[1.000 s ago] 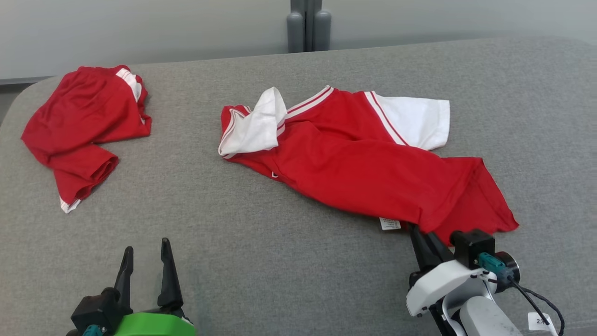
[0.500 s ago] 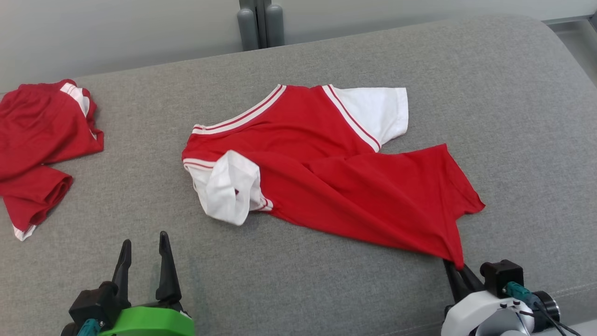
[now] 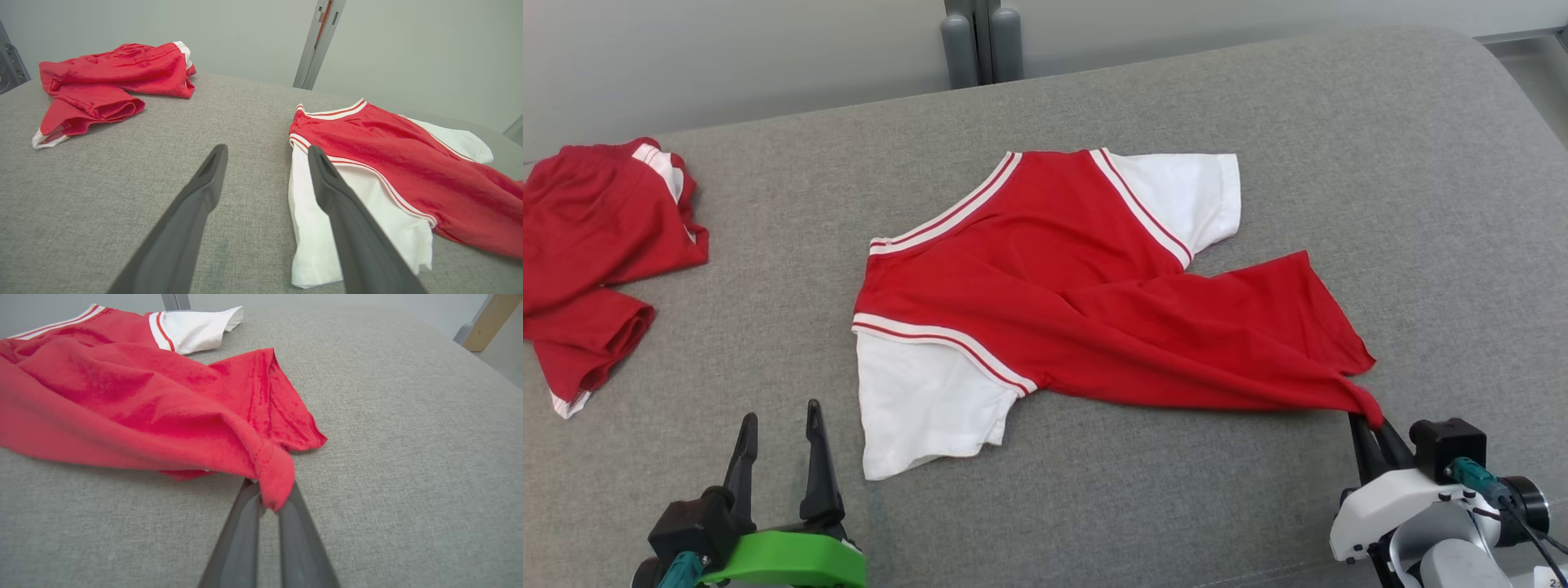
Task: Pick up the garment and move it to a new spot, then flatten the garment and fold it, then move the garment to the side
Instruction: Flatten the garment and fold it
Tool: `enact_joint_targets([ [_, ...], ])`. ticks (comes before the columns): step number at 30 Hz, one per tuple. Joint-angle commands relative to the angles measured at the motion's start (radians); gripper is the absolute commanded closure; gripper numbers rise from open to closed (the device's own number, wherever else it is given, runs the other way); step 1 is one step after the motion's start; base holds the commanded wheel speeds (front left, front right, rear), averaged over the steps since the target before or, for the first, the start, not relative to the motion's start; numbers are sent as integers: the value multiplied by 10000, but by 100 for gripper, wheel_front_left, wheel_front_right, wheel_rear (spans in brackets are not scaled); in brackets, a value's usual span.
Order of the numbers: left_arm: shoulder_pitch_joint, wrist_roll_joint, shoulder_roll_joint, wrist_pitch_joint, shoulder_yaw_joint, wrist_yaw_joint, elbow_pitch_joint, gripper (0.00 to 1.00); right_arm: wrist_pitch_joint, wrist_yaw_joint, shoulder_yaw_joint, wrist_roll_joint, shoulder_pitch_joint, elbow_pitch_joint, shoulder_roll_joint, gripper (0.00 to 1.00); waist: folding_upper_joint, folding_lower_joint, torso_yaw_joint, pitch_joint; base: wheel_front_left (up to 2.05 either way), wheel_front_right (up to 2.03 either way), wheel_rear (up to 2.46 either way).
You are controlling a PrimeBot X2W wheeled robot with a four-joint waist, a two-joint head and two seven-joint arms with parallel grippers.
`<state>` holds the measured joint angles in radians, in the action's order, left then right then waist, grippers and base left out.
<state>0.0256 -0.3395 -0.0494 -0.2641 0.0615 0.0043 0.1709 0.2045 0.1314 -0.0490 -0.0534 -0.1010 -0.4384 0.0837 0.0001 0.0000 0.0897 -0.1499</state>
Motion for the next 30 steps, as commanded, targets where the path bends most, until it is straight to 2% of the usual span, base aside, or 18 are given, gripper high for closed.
enact_joint_targets([
  [1, -164, 71, -20, -6, -19, -13, 19, 0, 88, -15, -173, 112, -51, -38, 64, 0, -1, 0, -31, 10, 0, 0, 0],
  [8, -128, 45, -19, -6, -103, 44, -40, 0, 143, -14, -909, 360, 103, 32, 63, 0, -1, 0, 21, -6, 0, 0, 0],
  [15, -152, 126, -19, -6, -20, -7, -79, 0, 228, -14, -1473, 319, -163, 1216, 266, 0, -1, 0, 13, -1, 0, 0, 0],
  [21, -139, 16, -21, -7, 124, 19, -57, 0, -692, -14, -1470, 464, -533, 2191, 672, 0, -1, 0, -253, 50, 0, 0, 0],
  [24, -223, -7, -21, -6, 225, 7, -56, 0, -1426, -14, -974, 276, -948, 1824, 966, 0, -1, 0, -459, -10, 0, 0, 0],
  [30, -370, 97, -23, -6, 426, 4, -88, 0, -2901, -14, 22, -268, -2144, 194, 1628, 0, -1, 0, -1077, -257, 0, 0, 0],
])
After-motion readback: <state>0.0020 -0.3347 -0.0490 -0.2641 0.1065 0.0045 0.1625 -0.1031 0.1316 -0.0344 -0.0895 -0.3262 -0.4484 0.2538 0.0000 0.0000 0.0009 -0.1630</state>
